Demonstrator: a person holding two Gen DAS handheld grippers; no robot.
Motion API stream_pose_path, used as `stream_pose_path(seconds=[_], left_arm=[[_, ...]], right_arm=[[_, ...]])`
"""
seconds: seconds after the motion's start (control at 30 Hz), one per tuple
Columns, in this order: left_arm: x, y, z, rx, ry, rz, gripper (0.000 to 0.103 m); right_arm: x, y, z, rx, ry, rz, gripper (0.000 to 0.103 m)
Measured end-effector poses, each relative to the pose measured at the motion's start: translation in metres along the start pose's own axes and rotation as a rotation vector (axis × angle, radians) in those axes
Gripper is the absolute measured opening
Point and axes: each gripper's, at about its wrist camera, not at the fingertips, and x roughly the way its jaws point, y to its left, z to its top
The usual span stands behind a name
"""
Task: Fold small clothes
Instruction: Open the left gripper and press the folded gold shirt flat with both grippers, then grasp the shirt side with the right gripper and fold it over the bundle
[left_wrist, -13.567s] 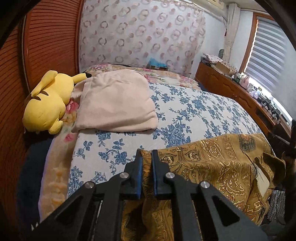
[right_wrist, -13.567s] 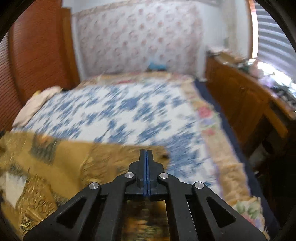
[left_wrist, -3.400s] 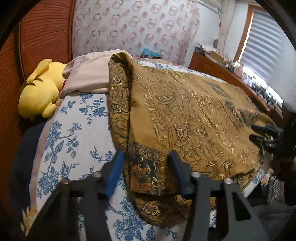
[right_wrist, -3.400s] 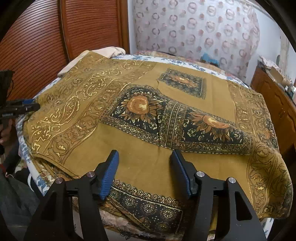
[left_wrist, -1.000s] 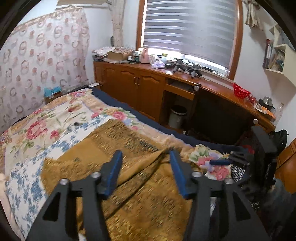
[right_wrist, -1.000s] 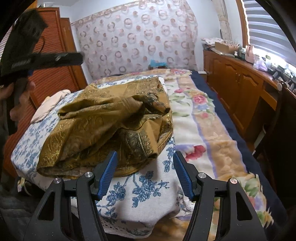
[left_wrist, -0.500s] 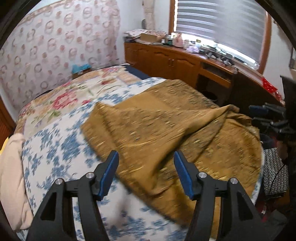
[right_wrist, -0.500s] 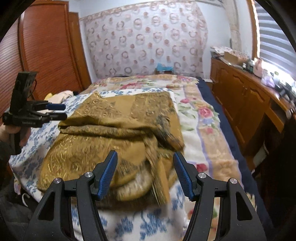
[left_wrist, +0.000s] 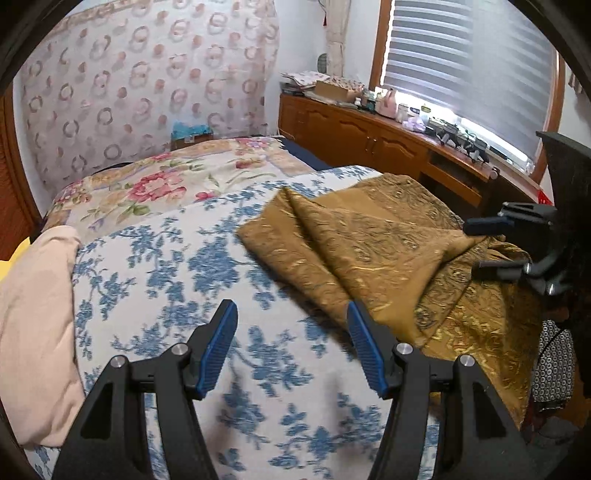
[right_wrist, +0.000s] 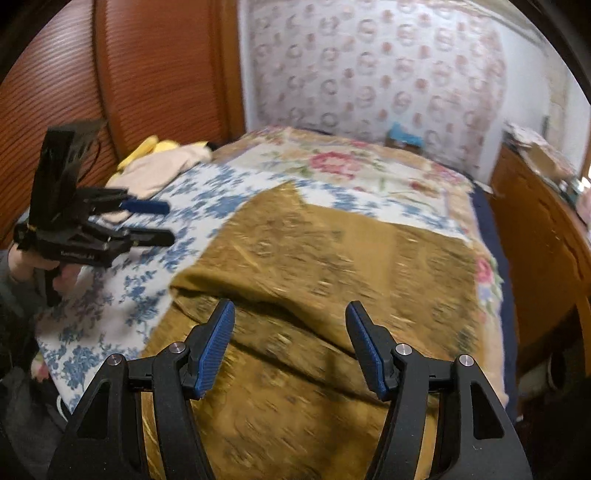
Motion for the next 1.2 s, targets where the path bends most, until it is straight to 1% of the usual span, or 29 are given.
stream_pose_path(seconds=[0.1, 0.27, 0.47, 0.5, 0.57, 0.6, 0.63, 0.7, 0.77, 0.83, 0.93, 1.03, 1.2], left_arm=[[0.007, 0.008, -0.004, 0.003, 0.008, 0.019, 0.061], [0.020, 0.017, -0.013, 0.010, 0.031, 0.019, 0.061], [0.026, 0.011, -0.017, 0.034, 0.058, 0.011, 0.061], [0.028, 0.010, -0.017, 0.036, 0.067, 0.013, 0.061], [0.038, 0.008, -0.018, 0.042, 0.125, 0.021, 0.061], [0.041, 0.005, -0.018, 0.057, 0.138, 0.035, 0.062], [0.042, 0.002, -0.018, 0.072, 0.144, 0.039, 0.063], [0.042, -0.003, -0.019, 0.096, 0.150, 0.046, 0.069], [0.043, -0.004, -0.019, 0.105, 0.157, 0.028, 0.080], [0.044, -0.007, -0.020, 0.125, 0.166, 0.026, 0.086], [0.045, -0.007, -0.020, 0.128, 0.170, 0.019, 0.088], [0.046, -0.010, -0.020, 0.135, 0.175, 0.016, 0.093], [0.047, -0.011, -0.021, 0.138, 0.179, 0.016, 0.096]], right_arm=[[0.019, 0.014, 0.002, -0.061, 0.047, 0.012, 0.066], [0.040, 0.022, 0.001, -0.114, 0.122, -0.018, 0.069], [0.050, 0.026, 0.003, -0.150, 0.156, -0.039, 0.074], [0.052, 0.027, 0.003, -0.158, 0.162, -0.039, 0.075], [0.056, 0.029, 0.004, -0.180, 0.178, -0.046, 0.076], [0.058, 0.030, 0.003, -0.192, 0.188, -0.048, 0.076], [0.060, 0.031, 0.003, -0.197, 0.195, -0.046, 0.076], [0.059, 0.031, 0.002, -0.206, 0.206, -0.043, 0.076], [0.056, 0.030, 0.001, -0.212, 0.216, -0.037, 0.076], [0.052, 0.029, -0.002, -0.223, 0.229, -0.044, 0.076], [0.048, 0.026, -0.006, -0.245, 0.250, -0.064, 0.076], [0.047, 0.022, -0.010, -0.264, 0.264, -0.097, 0.076], [0.052, 0.011, -0.003, -0.248, 0.250, -0.145, 0.076]])
